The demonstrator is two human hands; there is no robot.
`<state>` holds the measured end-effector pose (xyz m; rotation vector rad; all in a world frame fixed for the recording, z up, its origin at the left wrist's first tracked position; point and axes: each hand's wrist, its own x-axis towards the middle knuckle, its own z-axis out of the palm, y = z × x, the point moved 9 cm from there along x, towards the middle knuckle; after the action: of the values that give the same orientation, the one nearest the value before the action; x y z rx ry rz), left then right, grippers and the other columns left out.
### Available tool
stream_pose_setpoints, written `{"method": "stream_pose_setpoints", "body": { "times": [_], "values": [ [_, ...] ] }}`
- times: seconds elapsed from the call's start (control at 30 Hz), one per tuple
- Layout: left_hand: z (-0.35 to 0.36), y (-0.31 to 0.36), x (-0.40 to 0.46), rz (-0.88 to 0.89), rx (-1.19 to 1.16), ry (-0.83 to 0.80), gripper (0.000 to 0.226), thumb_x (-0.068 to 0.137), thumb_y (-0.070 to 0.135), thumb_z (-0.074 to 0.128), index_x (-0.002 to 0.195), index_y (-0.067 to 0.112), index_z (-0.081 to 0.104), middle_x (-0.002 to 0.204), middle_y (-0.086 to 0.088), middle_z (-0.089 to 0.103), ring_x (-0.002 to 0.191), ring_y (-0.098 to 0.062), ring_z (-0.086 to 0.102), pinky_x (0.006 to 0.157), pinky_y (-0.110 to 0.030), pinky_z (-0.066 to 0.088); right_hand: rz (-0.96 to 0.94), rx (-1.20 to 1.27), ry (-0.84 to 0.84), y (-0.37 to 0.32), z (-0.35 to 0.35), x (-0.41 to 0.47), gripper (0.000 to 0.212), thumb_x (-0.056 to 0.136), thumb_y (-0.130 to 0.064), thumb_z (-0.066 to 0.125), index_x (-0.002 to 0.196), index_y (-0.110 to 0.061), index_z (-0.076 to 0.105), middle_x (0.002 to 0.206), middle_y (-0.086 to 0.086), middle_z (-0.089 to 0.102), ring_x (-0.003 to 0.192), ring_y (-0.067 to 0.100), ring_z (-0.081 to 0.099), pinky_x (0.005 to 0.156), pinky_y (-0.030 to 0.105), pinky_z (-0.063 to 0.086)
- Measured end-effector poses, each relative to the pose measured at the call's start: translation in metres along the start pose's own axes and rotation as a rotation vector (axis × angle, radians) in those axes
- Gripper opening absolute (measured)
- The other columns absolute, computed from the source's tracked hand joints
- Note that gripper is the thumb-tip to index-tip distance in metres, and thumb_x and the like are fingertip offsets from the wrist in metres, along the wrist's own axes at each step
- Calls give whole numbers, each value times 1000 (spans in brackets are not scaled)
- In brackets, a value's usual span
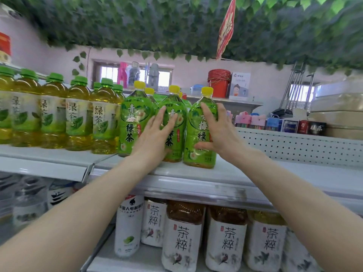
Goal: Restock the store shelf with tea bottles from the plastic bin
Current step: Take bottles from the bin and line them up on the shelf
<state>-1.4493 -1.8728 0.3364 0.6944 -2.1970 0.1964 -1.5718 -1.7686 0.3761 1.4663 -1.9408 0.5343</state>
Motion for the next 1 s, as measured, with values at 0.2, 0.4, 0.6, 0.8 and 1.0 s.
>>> {"method": "stream_pose_setpoints", "body": {
  "times": [0.2, 0.4, 0.6, 0.8, 1.0],
  "values": [
    [-7, 5, -1, -17, 78, -8, 108, 82, 27, 76, 155, 38, -2, 162, 6, -18, 150, -28, 6, 109, -46, 38, -13, 3, -9, 7, 10, 8, 114, 73, -46, 78, 156, -25, 3, 156, 23, 1, 145, 44, 12, 116, 54, 23],
    [-22, 21, -4, 8, 145, 54, 90, 86, 35, 71, 155, 24, 15, 163, -10, 8, 149, -30, 12, 108, -43, 39, -104, -34, -21, 14, 2, -1, 105, 80, -53, 70, 156, -29, 2, 159, 17, 1, 144, 38, 18, 112, 53, 33],
    [-31, 64, -18, 83, 120, 76, 74, 91, 41, 63, 152, 15, 30, 154, -9, 33, 144, -27, 26, 112, -39, 33, -196, -294, -10, 41, -28, -48, 80, 93, -46, 58, 155, -15, 19, 154, 15, 27, 140, 32, 30, 104, 43, 40],
    [-27, 146, -39, 183, 34, 73, 62, 90, 36, 65, 145, 13, 44, 145, -8, 45, 134, -30, 40, 106, -43, 39, -191, -420, -61, 94, -55, -115, 74, 93, -43, 59, 151, -9, 28, 146, 13, 42, 133, 32, 42, 108, 42, 34],
    [-9, 266, -67, 297, -70, 60, 57, 89, 32, 68, 139, 11, 51, 137, -14, 54, 125, -36, 49, 96, -50, 46, -121, -492, -124, 178, -100, -205, 71, 94, -44, 55, 150, -9, 29, 142, 14, 44, 128, 34, 44, 107, 46, 37]
  ]
}}
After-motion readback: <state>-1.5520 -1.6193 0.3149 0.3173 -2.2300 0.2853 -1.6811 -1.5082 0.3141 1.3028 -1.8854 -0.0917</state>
